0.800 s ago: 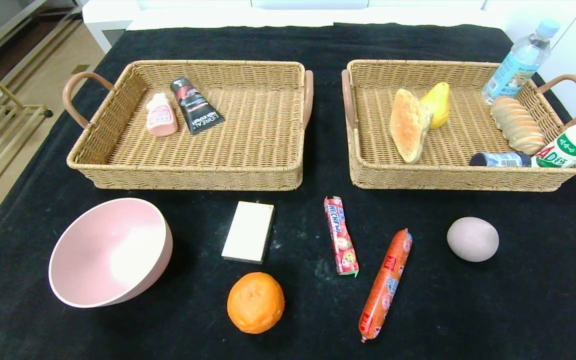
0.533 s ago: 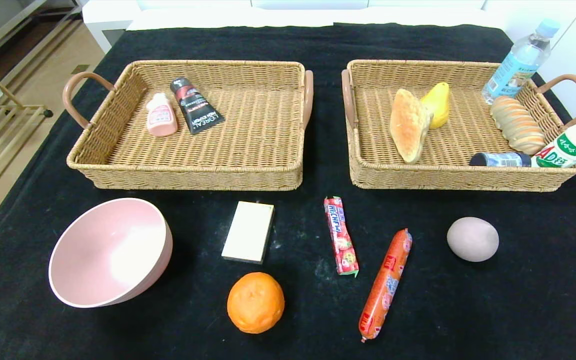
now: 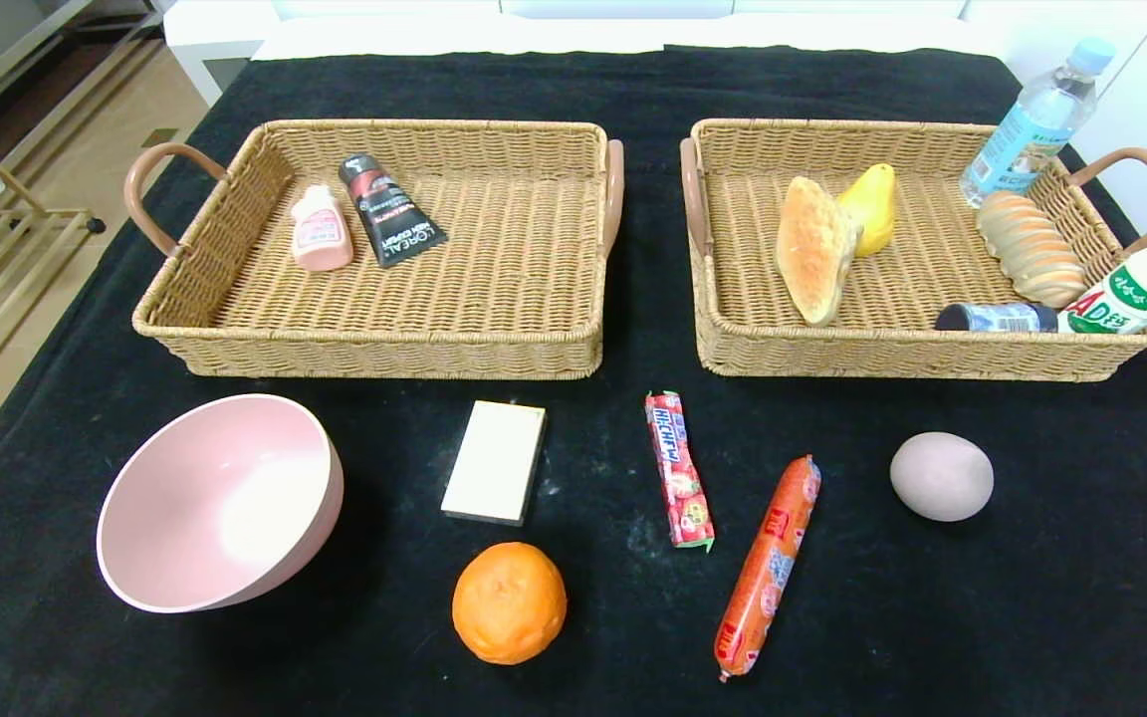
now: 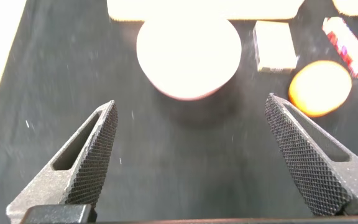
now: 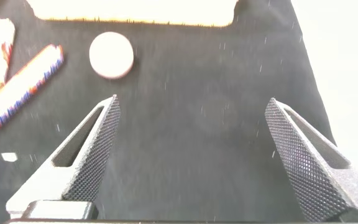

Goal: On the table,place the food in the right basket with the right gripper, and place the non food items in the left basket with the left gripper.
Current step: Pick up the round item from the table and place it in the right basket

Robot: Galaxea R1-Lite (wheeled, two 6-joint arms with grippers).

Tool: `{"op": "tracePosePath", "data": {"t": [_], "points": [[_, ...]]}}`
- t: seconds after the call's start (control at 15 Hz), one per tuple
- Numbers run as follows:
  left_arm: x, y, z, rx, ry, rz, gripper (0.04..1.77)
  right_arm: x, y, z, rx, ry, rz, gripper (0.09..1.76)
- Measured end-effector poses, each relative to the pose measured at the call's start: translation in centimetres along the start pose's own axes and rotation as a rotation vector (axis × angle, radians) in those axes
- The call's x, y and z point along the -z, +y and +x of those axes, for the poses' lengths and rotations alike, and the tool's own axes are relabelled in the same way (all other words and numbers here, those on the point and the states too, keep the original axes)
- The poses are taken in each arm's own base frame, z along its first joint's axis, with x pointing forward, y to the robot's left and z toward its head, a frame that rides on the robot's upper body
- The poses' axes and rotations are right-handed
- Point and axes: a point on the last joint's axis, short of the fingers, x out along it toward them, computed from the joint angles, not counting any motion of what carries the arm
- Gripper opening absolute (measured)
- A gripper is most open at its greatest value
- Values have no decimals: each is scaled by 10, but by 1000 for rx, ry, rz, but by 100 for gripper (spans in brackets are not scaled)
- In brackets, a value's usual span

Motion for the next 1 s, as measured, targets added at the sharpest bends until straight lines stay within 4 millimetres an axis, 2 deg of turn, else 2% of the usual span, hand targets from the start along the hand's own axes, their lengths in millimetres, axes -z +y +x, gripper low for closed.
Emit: {"op": "tracePosePath", "data": {"t": [0.27,0.53,0.73,1.0], "points": [[-45,-1,23,9,54,22,172,-50,1,26,-7,28,1,171],[-81,-3,50,113,137,32,172,-82,3,68,-51,107,40,171],[-105,-6,76,225,164,23,172,-99,5,104,-75,168,71,171],[-127,-12,114,323,195,18,172,-109,10,147,-104,240,75,171]]}}
